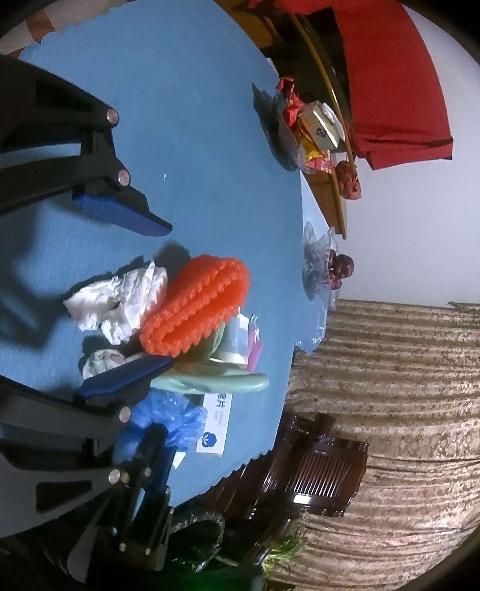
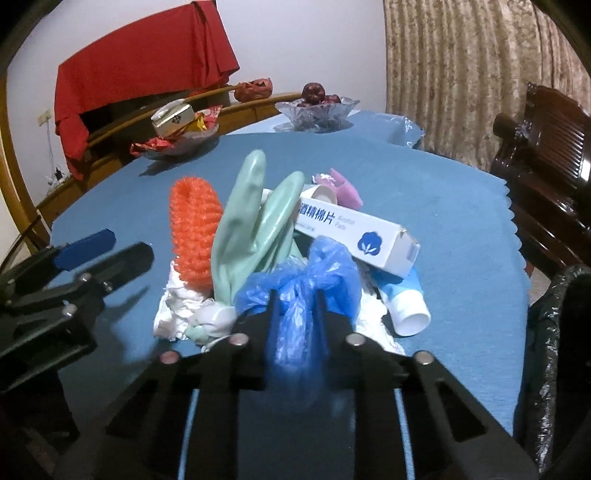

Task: Collect trash
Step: 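Return to the pile and grasp the blue plastic bag with the right tool, then grasp the pale green glove with the left tool while the right tool holds the blue bag, then carry the glove and blue bag over the bin and release both, then return to the table and grasp a white tissue with the left tool, then grasp another white tissue with the right tool while the left tool holds its tissue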

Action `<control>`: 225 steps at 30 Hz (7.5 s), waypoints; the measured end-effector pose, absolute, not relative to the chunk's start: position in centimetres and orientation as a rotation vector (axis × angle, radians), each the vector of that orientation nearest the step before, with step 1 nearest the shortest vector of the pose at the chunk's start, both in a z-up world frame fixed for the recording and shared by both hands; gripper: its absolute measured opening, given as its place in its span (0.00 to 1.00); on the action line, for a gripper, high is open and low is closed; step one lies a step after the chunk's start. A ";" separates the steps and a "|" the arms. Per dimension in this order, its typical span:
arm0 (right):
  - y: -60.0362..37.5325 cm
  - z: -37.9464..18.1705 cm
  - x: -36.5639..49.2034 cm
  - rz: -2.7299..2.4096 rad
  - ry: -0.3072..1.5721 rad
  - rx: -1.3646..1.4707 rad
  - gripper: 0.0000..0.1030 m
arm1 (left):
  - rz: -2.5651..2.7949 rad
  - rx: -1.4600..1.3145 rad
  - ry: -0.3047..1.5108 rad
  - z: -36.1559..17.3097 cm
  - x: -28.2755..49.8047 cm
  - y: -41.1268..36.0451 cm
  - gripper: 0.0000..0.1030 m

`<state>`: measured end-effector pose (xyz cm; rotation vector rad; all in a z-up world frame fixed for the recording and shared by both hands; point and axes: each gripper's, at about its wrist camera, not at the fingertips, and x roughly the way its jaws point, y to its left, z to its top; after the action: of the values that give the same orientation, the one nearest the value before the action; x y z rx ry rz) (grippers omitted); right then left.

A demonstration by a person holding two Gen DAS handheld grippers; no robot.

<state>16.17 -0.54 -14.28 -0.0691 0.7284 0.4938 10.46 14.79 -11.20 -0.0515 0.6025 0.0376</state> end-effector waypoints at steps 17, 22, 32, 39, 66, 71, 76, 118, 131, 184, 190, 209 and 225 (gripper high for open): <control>-6.7 -11.1 13.9 0.423 0.670 -0.039 0.12 | -0.051 0.017 0.692 -13.5 11.3 9.6 0.43; -8.0 -11.2 14.2 0.388 0.670 -0.025 0.12 | -0.043 0.049 0.725 -14.9 11.9 8.8 0.42; -8.3 -11.4 14.2 0.375 0.670 -0.017 0.12 | -0.003 0.063 0.718 -15.0 11.9 8.8 0.23; -8.9 -10.2 13.4 0.365 0.634 -0.021 0.12 | -0.019 0.048 0.655 -12.7 10.9 8.4 0.21; -14.0 -10.0 11.8 0.264 0.637 0.044 0.12 | -0.135 0.081 0.693 -13.0 10.2 3.2 0.17; -13.2 -11.1 12.2 0.266 0.668 0.039 0.12 | -0.139 0.054 0.748 -14.4 10.6 3.4 0.19; -13.2 -11.7 12.4 0.268 0.683 0.040 0.12 | -0.130 0.061 0.771 -15.7 11.1 3.3 0.38; -28.4 -7.0 7.1 -0.044 0.555 0.095 0.12 | -0.456 0.042 0.563 -5.8 12.2 -10.5 0.24; -33.9 -10.3 6.7 -0.172 0.636 0.133 0.16 | -0.600 0.070 0.621 -8.3 13.7 -18.4 0.25; -8.4 -10.7 14.1 0.234 0.549 -0.006 0.93 | 0.103 -0.042 0.702 -13.2 11.9 13.9 0.80; -7.1 -12.1 15.1 0.261 0.578 -0.009 0.90 | 0.090 -0.054 0.749 -14.8 13.1 14.2 0.66; -3.3 -14.5 17.5 0.386 0.672 -0.053 0.52 | -0.018 -0.054 0.654 -13.0 11.7 13.1 0.14; -1.1 -17.3 20.2 0.428 0.833 -0.092 0.15 | -0.028 -0.082 0.681 -13.7 12.5 13.8 0.14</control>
<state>20.18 -1.15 -17.27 -0.0918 0.8331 0.4279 12.49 13.78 -13.72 -0.0819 0.6806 -0.0283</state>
